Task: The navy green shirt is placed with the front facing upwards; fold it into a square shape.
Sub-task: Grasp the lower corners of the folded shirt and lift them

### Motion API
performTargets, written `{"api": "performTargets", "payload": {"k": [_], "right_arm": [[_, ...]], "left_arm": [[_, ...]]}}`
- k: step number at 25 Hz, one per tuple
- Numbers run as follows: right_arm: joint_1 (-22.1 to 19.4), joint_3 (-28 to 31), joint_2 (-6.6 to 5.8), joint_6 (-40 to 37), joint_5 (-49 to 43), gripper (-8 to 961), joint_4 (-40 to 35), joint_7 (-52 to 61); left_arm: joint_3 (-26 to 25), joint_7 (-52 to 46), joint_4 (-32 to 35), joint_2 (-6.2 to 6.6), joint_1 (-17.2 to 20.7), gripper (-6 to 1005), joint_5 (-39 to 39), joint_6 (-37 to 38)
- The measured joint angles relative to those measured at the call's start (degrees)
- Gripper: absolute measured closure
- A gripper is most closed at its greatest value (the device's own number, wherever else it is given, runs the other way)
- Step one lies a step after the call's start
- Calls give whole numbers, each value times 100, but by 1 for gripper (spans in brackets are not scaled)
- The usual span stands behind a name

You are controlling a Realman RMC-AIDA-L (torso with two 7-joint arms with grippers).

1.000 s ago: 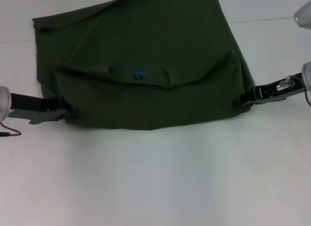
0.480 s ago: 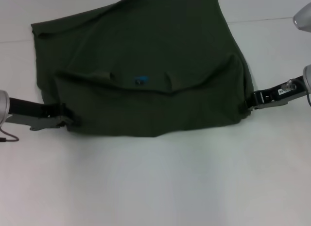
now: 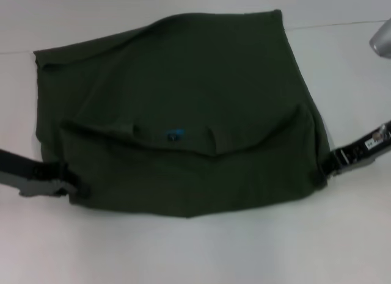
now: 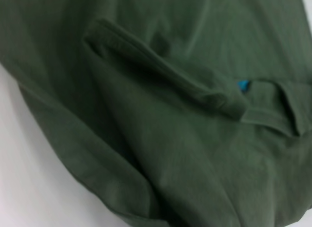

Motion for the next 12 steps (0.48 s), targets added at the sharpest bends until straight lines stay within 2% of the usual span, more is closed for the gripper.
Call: {"api": "performTargets", "payload": {"k": [6,12], "right_arm": [[-36,6,122,-603,-141,903,-277,0],[0,-93,172,-794,-301,904,-290,0]], "left_arm": [[-45,-14,151,-28,137,906,225,456],[-158,-22,281,-40,263,907,544,951]]}}
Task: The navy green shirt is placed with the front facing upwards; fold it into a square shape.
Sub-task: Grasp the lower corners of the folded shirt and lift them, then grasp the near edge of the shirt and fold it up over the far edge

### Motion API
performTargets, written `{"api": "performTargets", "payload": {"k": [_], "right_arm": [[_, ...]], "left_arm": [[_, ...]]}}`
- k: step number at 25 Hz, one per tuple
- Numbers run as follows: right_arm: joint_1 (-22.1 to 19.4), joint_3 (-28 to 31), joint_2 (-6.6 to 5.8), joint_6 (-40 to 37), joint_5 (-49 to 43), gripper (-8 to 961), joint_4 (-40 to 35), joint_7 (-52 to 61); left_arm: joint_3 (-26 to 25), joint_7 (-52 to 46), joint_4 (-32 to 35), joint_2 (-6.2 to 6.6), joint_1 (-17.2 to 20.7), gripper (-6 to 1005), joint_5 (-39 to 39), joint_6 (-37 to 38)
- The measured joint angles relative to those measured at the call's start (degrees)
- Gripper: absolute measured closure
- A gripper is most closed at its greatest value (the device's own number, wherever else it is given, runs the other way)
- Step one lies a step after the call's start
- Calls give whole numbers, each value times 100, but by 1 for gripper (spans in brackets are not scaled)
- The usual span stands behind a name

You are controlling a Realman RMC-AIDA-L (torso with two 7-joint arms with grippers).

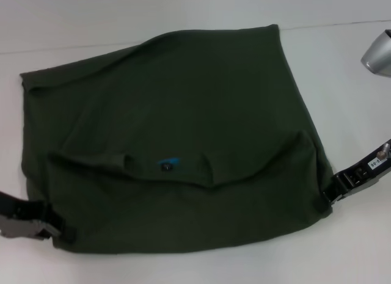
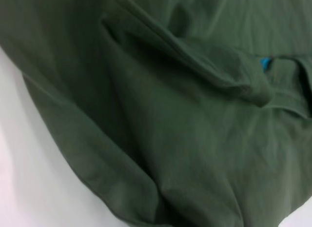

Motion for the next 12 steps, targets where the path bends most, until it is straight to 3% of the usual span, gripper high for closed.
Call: {"api": "performTargets", "payload": {"k": [5,12], "right_arm": [[107,-1,-25,-216,65,903,0,-68],[211,108,-277,-818,837,903,-299,-48]], "left_arm": [[-53,86,155,8,54,907,38,513],[-137,100,696,129,-21,908,40,1372]]}}
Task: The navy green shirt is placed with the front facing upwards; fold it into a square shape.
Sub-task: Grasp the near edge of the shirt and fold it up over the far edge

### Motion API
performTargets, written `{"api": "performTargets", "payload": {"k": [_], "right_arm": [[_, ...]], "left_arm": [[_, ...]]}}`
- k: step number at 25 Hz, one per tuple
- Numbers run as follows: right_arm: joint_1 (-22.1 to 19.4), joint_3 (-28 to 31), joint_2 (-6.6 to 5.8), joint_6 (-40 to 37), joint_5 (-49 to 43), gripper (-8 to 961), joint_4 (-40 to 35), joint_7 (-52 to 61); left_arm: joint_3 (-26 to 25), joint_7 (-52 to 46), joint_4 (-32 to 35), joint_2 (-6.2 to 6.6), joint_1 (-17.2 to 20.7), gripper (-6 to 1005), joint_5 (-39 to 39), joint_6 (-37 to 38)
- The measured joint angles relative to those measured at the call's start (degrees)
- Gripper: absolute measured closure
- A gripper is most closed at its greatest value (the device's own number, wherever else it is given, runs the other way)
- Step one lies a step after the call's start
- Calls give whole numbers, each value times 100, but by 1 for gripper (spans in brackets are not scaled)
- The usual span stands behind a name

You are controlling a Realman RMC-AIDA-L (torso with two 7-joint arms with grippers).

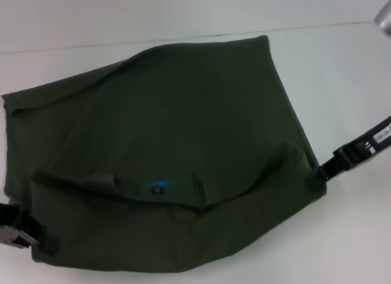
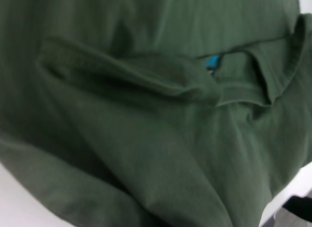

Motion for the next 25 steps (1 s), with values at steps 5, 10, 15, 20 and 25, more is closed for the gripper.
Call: {"api": "performTargets", "payload": {"k": [5,10,15,20,25], "right_arm": [[-69,19,-214,-127,499,903,-221,261],[-206,-180,-302,-147,895,903,-183,356],[-351,-406,-386,-154,1399,903,-223,528],[-474,-550,-609,-158,2216,904,-262,684],[-579,-626,-753,-155,2636,904,-457,870]], "left_arm": [[-4,-47,152,64,-91,907,-3,301],[1,-62,137,98,-140,908,26,314],[-7,-89,165,122,-160,907,54,322],[-52,-131,248,200,-166,908,68,341],[-206,-145,339,285,-189,908,82,356]]}}
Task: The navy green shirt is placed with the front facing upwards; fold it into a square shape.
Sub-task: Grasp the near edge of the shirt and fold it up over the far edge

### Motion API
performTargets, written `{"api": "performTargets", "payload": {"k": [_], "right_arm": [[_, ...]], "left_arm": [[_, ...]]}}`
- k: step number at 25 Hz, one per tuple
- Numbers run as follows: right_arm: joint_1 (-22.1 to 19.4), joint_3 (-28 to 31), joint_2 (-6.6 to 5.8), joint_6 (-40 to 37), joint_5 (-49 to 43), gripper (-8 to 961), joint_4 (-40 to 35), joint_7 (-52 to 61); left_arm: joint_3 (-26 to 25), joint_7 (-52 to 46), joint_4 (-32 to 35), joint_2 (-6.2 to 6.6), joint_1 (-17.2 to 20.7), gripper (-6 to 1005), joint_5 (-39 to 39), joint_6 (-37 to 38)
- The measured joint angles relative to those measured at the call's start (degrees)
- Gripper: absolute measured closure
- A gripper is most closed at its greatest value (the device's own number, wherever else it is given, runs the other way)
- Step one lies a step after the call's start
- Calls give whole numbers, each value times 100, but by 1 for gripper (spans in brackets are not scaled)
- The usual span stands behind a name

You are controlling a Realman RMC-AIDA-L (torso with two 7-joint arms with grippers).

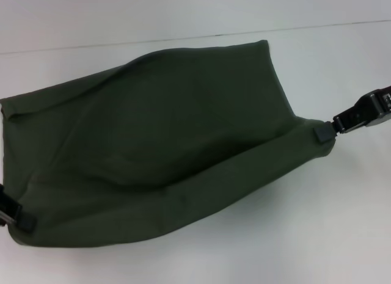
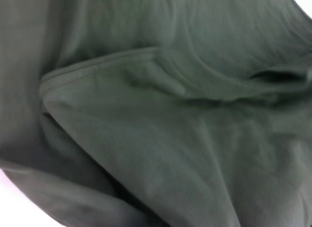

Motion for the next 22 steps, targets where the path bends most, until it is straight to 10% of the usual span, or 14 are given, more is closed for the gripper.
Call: {"api": "performTargets", "payload": {"k": [22], "right_arm": [[-508,-1013,-37,-11,415,903,-366,522]], "left_arm": [[103,1,-80,101,10,910,408,49]]}}
